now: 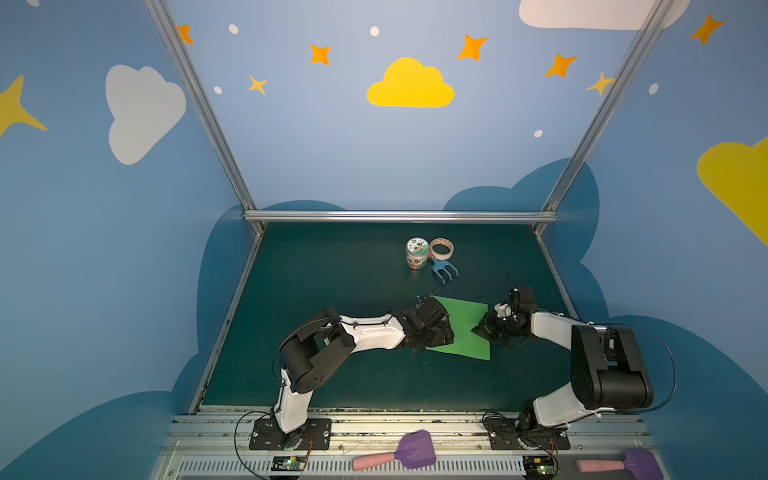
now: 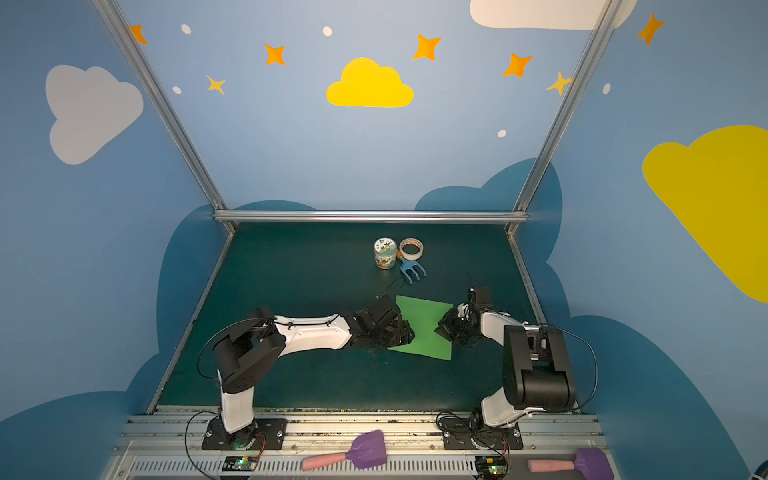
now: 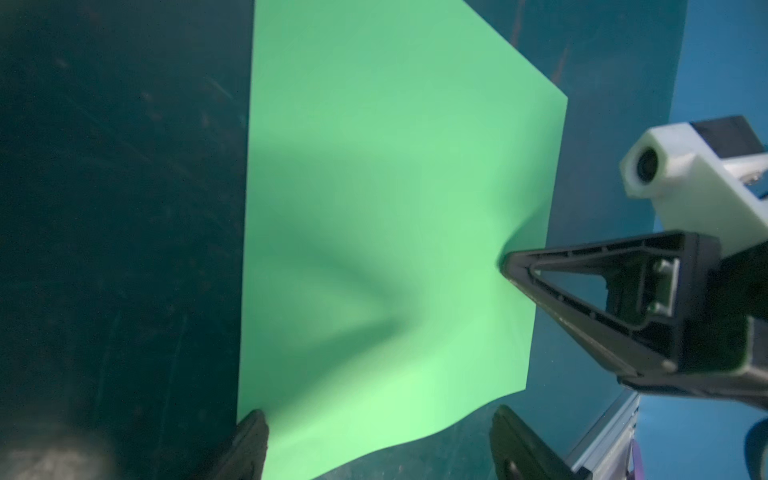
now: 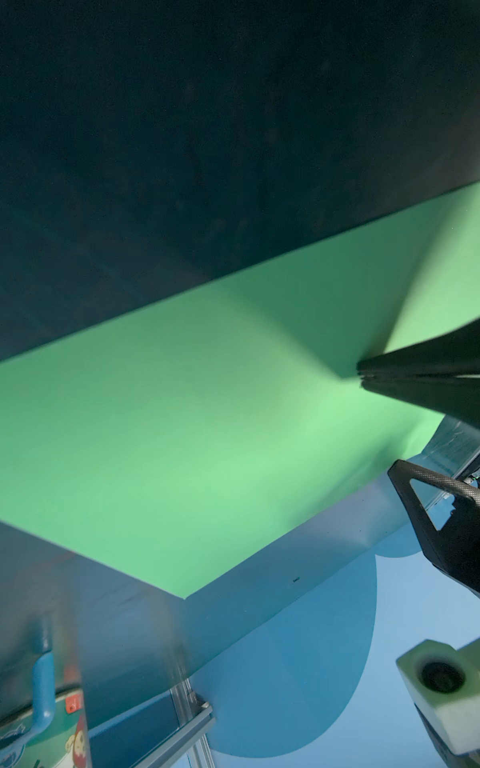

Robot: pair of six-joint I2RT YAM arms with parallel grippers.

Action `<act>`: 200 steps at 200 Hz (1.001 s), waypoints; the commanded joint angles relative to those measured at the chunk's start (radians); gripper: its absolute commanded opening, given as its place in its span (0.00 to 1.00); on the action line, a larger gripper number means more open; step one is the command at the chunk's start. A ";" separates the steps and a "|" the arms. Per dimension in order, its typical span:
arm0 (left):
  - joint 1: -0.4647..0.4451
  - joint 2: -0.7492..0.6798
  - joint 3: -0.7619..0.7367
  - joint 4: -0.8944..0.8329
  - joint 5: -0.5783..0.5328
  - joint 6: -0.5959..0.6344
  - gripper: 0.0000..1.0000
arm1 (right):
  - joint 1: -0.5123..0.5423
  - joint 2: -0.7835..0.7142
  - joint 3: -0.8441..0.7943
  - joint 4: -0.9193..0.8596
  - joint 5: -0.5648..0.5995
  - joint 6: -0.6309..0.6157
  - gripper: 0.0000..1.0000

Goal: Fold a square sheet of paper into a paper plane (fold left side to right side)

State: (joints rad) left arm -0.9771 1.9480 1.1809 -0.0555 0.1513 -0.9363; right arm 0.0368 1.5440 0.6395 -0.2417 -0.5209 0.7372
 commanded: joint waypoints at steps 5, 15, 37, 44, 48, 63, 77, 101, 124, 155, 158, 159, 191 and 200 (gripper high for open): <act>0.004 0.127 -0.009 -0.036 0.054 0.022 0.85 | 0.004 0.008 -0.015 -0.058 0.039 0.004 0.03; 0.017 0.140 0.006 -0.029 0.054 0.040 0.86 | 0.004 0.008 -0.015 -0.058 0.040 0.004 0.03; 0.052 0.185 0.049 -0.008 0.097 0.077 0.86 | 0.004 0.007 -0.015 -0.059 0.040 0.004 0.03; 0.062 0.195 0.063 0.001 0.105 0.087 0.86 | 0.004 0.008 -0.017 -0.058 0.040 0.003 0.03; 0.067 0.203 0.070 0.005 0.109 0.095 0.86 | 0.004 0.006 -0.017 -0.059 0.039 0.004 0.03; 0.080 0.231 0.106 0.002 0.118 0.119 0.86 | 0.004 0.006 -0.018 -0.060 0.040 0.005 0.03; 0.087 0.257 0.138 0.001 0.130 0.132 0.86 | 0.004 0.006 -0.017 -0.062 0.040 0.004 0.03; 0.108 0.250 0.166 -0.023 0.118 0.177 0.85 | 0.005 0.005 -0.017 -0.062 0.042 0.004 0.03; 0.147 0.187 0.181 -0.102 0.070 0.246 0.86 | 0.005 0.005 -0.016 -0.063 0.037 -0.002 0.03; 0.215 0.172 0.274 -0.264 0.019 0.364 0.86 | 0.005 0.002 -0.021 -0.057 0.026 -0.024 0.03; 0.222 0.176 0.286 -0.277 0.019 0.377 0.86 | 0.006 0.002 -0.021 -0.057 0.025 -0.024 0.03; 0.224 0.178 0.291 -0.282 0.019 0.382 0.86 | 0.005 0.002 -0.021 -0.057 0.025 -0.025 0.03; 0.280 0.257 0.430 -0.386 0.049 0.508 0.82 | 0.006 -0.002 -0.025 -0.056 0.024 -0.028 0.03; 0.288 0.278 0.472 -0.412 0.054 0.539 0.82 | 0.006 -0.004 -0.026 -0.056 0.024 -0.030 0.03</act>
State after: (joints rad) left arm -0.7078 2.1662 1.5719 -0.3157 0.2150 -0.5369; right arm 0.0372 1.5421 0.6392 -0.2428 -0.5205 0.7238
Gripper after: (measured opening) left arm 0.826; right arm 0.047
